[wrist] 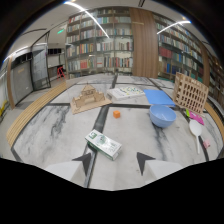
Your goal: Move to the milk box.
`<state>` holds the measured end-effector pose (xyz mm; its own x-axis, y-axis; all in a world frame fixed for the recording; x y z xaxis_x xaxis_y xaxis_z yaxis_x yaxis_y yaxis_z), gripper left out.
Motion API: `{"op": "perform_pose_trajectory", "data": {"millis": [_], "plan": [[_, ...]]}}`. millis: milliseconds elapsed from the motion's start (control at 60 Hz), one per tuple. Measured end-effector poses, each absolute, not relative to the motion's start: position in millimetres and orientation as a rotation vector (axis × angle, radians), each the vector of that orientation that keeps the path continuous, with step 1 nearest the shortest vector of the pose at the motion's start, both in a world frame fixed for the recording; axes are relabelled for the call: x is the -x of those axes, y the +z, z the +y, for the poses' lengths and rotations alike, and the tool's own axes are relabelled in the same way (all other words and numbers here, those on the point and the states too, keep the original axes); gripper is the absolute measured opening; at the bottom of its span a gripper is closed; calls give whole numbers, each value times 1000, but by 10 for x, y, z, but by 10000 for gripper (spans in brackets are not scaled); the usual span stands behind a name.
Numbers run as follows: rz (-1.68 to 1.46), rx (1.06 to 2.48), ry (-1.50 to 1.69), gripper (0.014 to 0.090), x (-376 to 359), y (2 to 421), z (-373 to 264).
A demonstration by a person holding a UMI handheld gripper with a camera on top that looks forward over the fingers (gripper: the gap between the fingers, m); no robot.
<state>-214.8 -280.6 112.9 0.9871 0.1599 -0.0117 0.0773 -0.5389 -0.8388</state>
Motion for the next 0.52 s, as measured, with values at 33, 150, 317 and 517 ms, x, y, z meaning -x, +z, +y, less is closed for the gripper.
{"op": "perform_pose_trajectory", "data": {"millis": [33, 150, 317, 517], "plan": [[-166, 2147, 103, 858, 2214, 1088, -2702], [-161, 2177, 92, 860, 2375, 878, -2378], [-158, 2203, 72, 859, 2475, 640, -2090], [-159, 2199, 69, 858, 2470, 610, -2009]]}}
